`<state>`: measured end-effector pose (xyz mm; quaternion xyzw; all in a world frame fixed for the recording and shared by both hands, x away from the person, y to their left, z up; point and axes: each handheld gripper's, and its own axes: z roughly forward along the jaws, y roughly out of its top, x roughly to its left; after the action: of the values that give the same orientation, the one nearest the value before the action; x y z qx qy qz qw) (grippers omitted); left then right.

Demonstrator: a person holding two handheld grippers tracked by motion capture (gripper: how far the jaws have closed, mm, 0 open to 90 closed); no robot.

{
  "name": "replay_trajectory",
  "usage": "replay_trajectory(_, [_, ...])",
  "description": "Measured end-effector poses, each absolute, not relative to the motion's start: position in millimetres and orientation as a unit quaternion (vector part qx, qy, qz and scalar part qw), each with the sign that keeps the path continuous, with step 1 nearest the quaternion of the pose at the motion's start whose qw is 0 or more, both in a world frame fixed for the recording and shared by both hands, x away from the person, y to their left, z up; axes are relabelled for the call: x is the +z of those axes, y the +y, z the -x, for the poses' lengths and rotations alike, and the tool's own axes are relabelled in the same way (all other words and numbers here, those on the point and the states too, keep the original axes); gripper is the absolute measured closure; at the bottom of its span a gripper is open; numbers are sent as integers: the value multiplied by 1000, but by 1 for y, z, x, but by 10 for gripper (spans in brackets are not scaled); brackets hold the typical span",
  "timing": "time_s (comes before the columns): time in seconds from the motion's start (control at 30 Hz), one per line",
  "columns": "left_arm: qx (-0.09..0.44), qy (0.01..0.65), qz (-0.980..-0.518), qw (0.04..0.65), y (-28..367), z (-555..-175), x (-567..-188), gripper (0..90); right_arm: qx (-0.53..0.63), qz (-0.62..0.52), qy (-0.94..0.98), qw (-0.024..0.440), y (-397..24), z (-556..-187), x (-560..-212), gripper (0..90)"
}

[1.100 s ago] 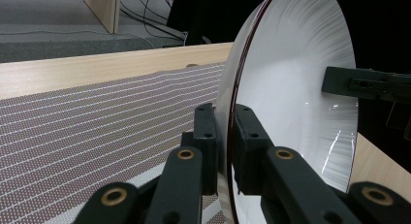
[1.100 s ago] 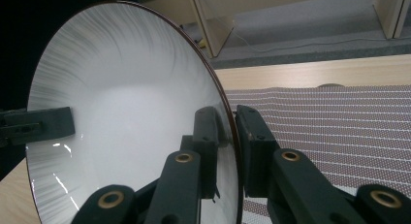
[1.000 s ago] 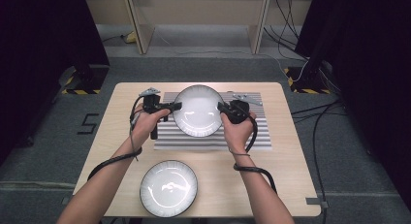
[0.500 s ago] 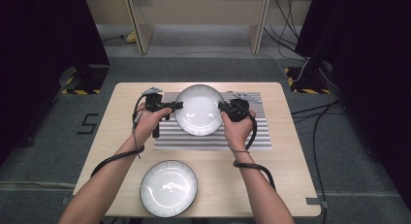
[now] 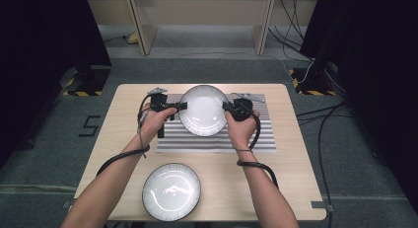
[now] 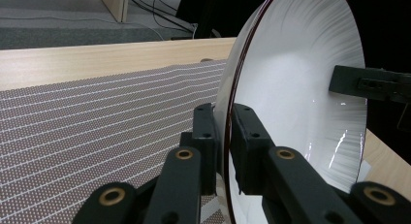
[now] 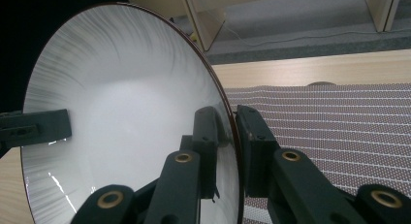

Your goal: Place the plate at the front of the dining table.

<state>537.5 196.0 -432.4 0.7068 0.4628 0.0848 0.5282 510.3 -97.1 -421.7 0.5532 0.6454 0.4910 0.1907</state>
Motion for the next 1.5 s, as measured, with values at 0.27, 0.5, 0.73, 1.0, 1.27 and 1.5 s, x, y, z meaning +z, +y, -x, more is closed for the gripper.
replay_trajectory(0.27, [81, 472, -706, 521, 196, -542, -439, 801, 484, -558, 647, 190, -95, -515, -428, 797])
replay_trajectory(0.5, [85, 474, -704, 522, 194, -545, -438, 800, 483, -559, 647, 190, -95, -520, -427, 796])
replay_trajectory(0.73, [86, 473, -707, 519, 192, -548, -437, 799, 483, -562, 644, 190, -97, -522, -426, 796])
replay_trajectory(1.0, [84, 478, -706, 516, 190, -551, -440, 799, 481, -564, 644, 190, -98, -526, -429, 795])
replay_trajectory(1.27, [81, 484, -704, 513, 190, -553, -444, 798, 476, -565, 647, 189, -98, -529, -432, 795])
replay_trajectory(1.5, [81, 485, -704, 512, 189, -555, -444, 797, 475, -566, 646, 189, -98, -530, -432, 796])
